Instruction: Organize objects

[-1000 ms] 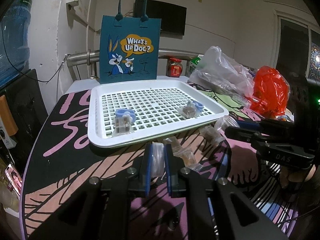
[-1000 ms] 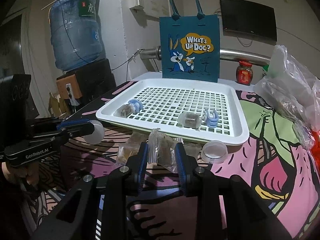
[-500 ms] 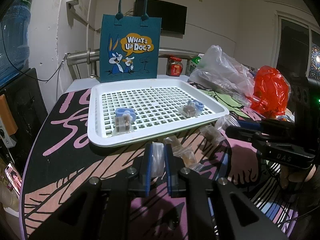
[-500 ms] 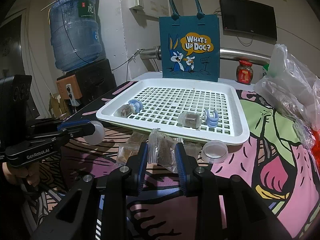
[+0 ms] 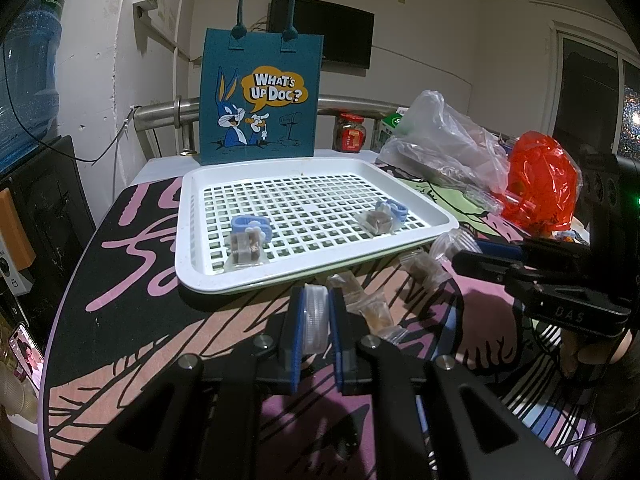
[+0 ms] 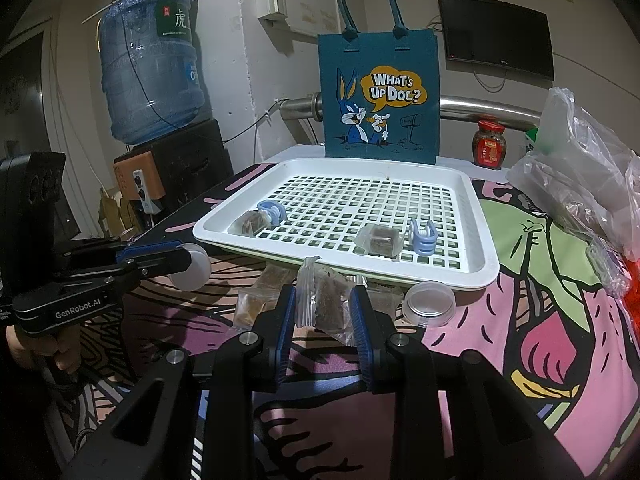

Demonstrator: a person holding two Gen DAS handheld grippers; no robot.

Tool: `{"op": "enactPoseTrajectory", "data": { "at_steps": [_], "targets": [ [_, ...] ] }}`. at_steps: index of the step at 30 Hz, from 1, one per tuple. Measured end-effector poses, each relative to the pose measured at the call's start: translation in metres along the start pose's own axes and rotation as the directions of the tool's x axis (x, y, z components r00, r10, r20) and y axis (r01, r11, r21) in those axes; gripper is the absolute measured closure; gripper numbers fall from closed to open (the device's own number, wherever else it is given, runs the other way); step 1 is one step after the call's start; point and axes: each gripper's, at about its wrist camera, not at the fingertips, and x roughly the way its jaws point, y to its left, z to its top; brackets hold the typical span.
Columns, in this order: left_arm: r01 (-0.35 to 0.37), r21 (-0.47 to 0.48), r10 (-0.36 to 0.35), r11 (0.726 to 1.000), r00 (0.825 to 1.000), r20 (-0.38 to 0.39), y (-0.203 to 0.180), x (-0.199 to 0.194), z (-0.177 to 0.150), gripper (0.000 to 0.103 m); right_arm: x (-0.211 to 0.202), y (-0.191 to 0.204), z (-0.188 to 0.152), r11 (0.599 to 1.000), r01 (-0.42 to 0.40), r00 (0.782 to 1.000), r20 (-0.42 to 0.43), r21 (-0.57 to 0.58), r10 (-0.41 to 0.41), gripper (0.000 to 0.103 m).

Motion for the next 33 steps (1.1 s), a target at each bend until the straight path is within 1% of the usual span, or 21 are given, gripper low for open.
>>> {"op": "enactPoseTrajectory", "data": {
  "at_steps": [33],
  "targets": [
    [0.002,-0.001,-0.002,1.0,1.0,-0.002,-0.0001,0.0005,-0.0001,0.091,0.0003,0.0012,0.0004,1.0,-0.007,1.0,0.0,0.007,0.007,0.076]
  ]
}}
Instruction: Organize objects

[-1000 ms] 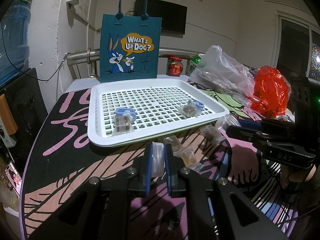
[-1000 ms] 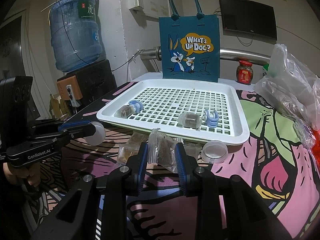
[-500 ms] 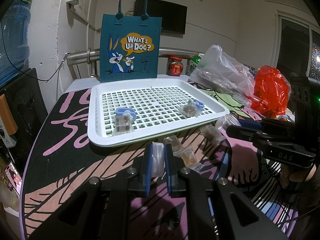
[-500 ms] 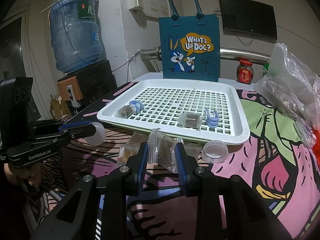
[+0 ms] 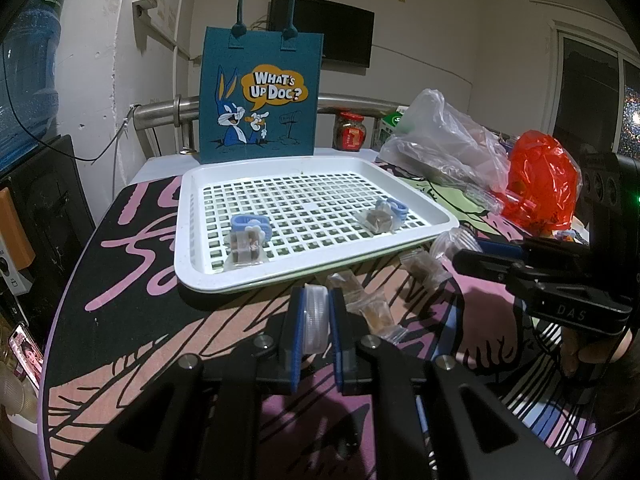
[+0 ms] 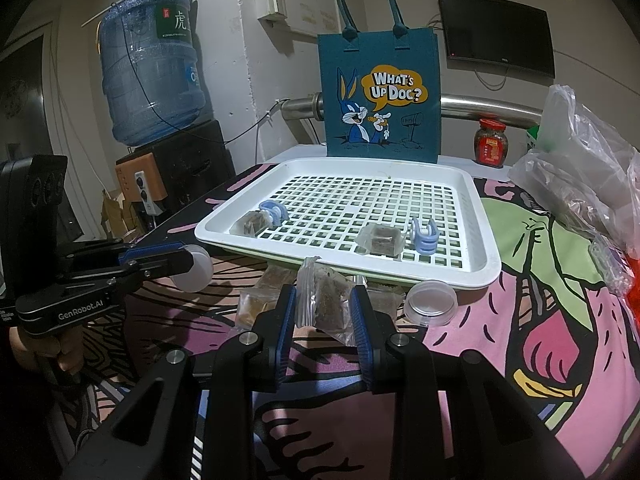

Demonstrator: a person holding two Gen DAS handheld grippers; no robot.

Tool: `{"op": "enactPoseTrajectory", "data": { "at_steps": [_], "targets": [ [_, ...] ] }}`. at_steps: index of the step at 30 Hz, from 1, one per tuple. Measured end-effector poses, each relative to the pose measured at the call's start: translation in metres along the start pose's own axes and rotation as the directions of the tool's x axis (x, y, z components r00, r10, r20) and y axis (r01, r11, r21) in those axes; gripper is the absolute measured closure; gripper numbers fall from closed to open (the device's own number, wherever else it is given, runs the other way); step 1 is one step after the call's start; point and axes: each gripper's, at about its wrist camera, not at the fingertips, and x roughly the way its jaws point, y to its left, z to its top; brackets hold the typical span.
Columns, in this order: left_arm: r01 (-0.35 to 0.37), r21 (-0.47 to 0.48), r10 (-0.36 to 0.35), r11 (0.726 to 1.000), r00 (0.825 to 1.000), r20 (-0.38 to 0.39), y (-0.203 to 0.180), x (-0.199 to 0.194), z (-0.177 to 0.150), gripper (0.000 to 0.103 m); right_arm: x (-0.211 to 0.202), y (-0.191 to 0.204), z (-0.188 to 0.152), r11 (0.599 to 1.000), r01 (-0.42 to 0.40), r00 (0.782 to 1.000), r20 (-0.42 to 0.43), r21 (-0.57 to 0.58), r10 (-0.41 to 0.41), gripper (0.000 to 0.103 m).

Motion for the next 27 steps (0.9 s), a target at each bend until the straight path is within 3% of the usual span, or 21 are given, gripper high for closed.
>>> {"op": "enactPoseTrajectory", "data": {
  "at_steps": [27],
  "targets": [
    [-0.011,0.018,0.011,1.0,1.0,-0.006,-0.0055,0.0024,-0.0034,0.091,0.0018,0.0023,-0.0005,1.0,-0.005,1.0,-0.008,0.01,0.005,0.076]
  ]
}}
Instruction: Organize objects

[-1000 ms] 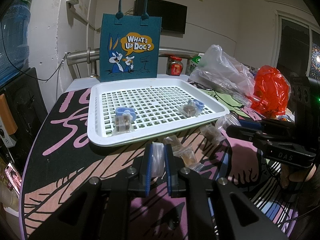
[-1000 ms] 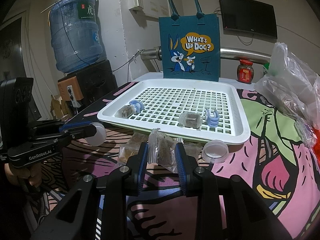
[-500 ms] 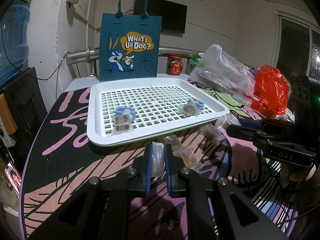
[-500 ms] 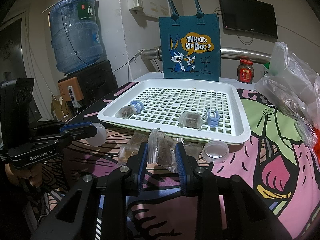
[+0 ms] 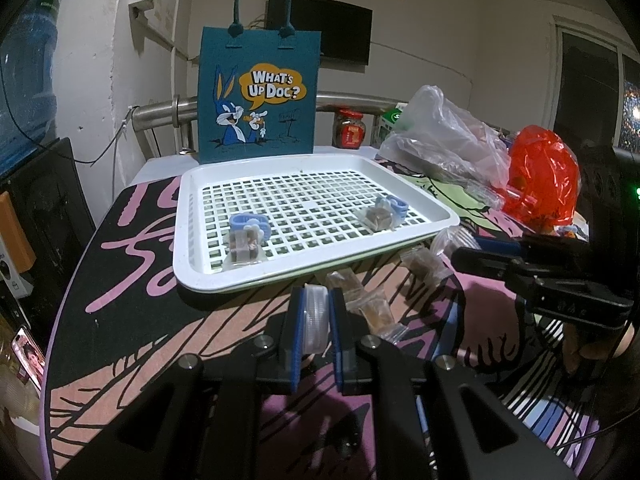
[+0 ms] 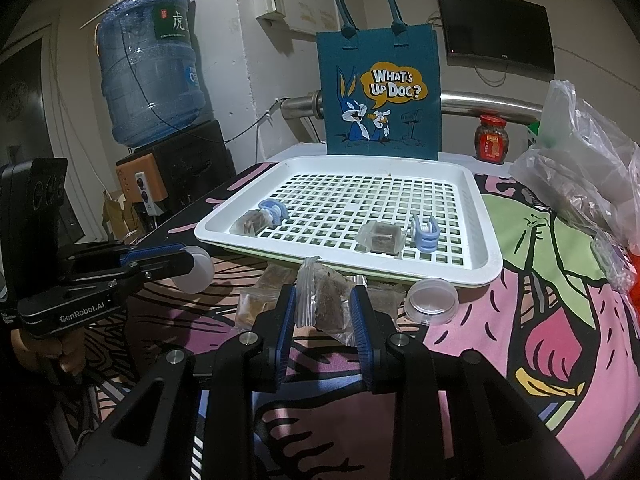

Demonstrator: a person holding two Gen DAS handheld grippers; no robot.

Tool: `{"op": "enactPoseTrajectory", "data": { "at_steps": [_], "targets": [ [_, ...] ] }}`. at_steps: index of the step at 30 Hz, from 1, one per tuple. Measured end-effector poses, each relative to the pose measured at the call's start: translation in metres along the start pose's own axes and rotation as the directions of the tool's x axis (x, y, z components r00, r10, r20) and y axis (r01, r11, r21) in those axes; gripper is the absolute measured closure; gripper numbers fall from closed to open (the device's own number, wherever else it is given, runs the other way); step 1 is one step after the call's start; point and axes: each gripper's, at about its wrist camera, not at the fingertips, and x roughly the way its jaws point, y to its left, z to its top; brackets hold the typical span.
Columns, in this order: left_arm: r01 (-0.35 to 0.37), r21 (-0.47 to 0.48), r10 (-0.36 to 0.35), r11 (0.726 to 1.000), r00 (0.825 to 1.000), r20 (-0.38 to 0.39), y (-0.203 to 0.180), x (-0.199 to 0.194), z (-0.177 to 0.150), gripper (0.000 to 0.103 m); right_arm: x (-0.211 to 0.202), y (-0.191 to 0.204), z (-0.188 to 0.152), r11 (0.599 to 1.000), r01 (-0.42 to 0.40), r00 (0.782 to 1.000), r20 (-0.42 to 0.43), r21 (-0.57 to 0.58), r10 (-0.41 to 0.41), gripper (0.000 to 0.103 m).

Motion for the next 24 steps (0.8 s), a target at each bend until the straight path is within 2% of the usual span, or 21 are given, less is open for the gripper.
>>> {"op": "enactPoseTrajectory", "data": {
  "at_steps": [8,15,24],
  "targets": [
    [0.016,-0.012,-0.016,1.0,1.0,-0.019,0.003,0.002,0.002,0.091,0.0,-0.003,-0.001,1.0,-0.001,1.0,-0.018,0.026,0.001,0.076],
    [0.072,-0.06,-0.074,0.996,0.997,-0.027,0.014,0.002,0.009,0.091,0.006,-0.016,0.003,0.998,-0.015,0.999,-0.041,0.066,0.018,0.076],
    [0.031,-0.048,-0.03,0.998,0.999,0.027,0.037,0.001,0.057,0.091,-0.009,-0.043,0.055,0.996,-0.028,0.999,0.039,0.081,0.025,0.076]
  ]
}}
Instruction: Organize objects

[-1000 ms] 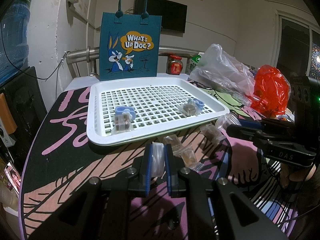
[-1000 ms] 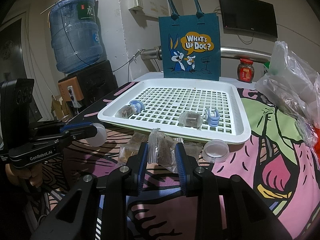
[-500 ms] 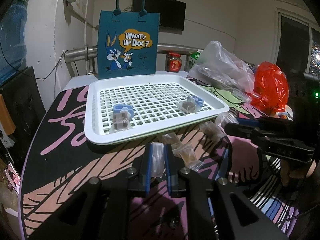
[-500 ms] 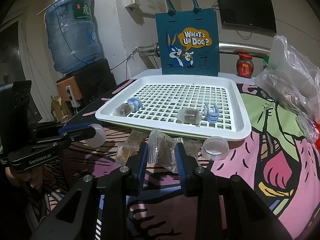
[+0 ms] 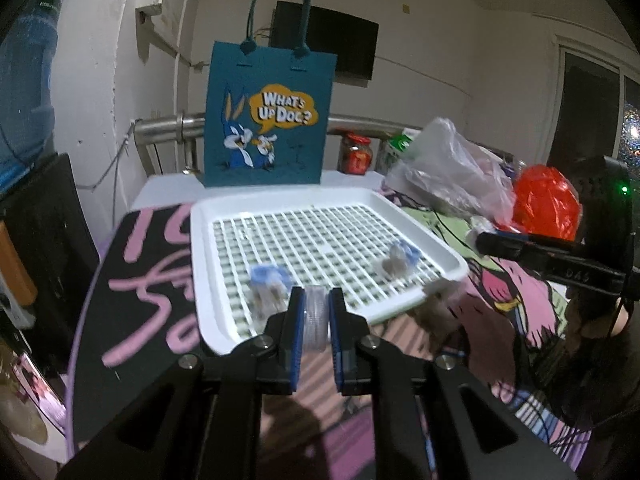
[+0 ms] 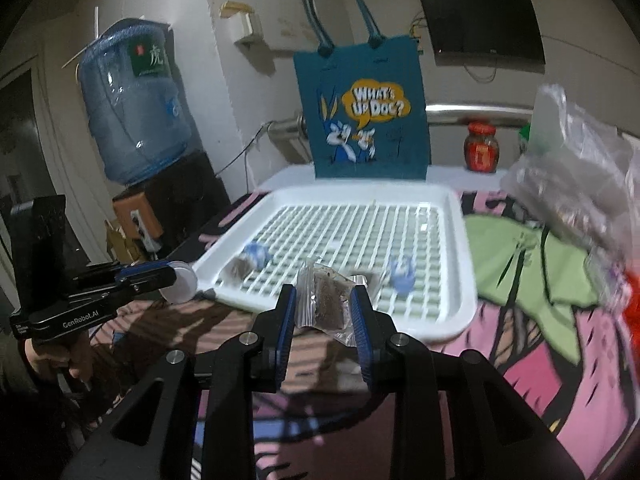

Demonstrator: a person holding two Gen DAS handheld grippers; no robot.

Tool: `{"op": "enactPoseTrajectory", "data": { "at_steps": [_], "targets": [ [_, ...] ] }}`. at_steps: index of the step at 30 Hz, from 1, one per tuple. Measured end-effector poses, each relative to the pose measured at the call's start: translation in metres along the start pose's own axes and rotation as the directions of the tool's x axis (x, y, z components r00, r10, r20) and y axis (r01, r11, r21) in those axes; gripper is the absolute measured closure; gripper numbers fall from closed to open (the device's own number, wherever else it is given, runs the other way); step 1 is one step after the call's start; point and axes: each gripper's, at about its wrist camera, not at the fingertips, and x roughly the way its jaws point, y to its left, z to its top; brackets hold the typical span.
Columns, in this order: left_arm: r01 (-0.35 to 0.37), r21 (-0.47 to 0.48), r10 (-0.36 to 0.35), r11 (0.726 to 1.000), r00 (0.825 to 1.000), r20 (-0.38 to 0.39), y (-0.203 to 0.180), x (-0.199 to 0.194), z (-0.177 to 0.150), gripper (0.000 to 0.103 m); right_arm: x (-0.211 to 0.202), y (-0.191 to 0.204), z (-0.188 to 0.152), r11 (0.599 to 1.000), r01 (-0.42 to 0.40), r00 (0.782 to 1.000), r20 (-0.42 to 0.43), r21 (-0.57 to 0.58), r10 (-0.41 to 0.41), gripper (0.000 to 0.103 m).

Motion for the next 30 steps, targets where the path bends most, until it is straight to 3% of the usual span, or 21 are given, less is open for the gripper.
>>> {"op": "enactPoseTrajectory", "data": {
  "at_steps": [6,9,14,21,22,24,25,28,30],
  "targets": [
    [-0.031,0.015,0.032,0.999,0.999,-0.04,0.017,0.042,0.032,0.091,0.026,-0.022,0.032,0.999,-0.008,0.999,-0.032,0.035,0.009,0.076],
    [-0.05,0.019,0.052,0.999,0.995,-0.087,0.024,0.075,0.043,0.091,0.06,-0.029,0.043,0.999,0.014,0.995,-0.104,0.039,-0.01,0.076],
    [-0.111,-0.013,0.107,0.994,0.982,-0.153,0.041,0.118,0.053,0.091,0.11,-0.035,0.05,0.997,0.071,0.976,-0.209,0.019,-0.065,0.076],
    [-0.117,-0.072,0.097,0.991,0.968,-0.232,0.054,0.147,0.046,0.09,0.153,-0.042,0.044,0.991,0.135,0.945,-0.3,0.004,-0.128,0.076],
    [-0.112,-0.087,0.089,0.99,0.968,-0.237,0.056,0.149,0.045,0.088,0.156,-0.043,0.042,0.991,0.137,0.942,-0.311,0.0,-0.13,0.075],
    [-0.098,-0.127,0.064,0.987,0.968,-0.244,0.061,0.149,0.046,0.07,0.161,-0.043,0.042,0.991,0.136,0.938,-0.322,0.001,-0.128,0.072],
    [-0.08,-0.153,0.042,0.985,0.972,-0.232,0.064,0.145,0.047,0.068,0.16,-0.043,0.042,0.991,0.131,0.939,-0.323,0.005,-0.122,0.07],
    [-0.045,-0.19,0.013,0.981,0.985,-0.17,0.069,0.123,0.056,0.064,0.134,-0.043,0.051,0.993,0.114,0.964,-0.245,0.038,-0.102,0.056],
    [-0.033,-0.202,0.011,0.979,0.994,-0.112,0.069,0.099,0.065,0.051,0.111,-0.044,0.062,0.994,0.096,0.982,-0.172,0.059,-0.084,0.044]
  ]
}}
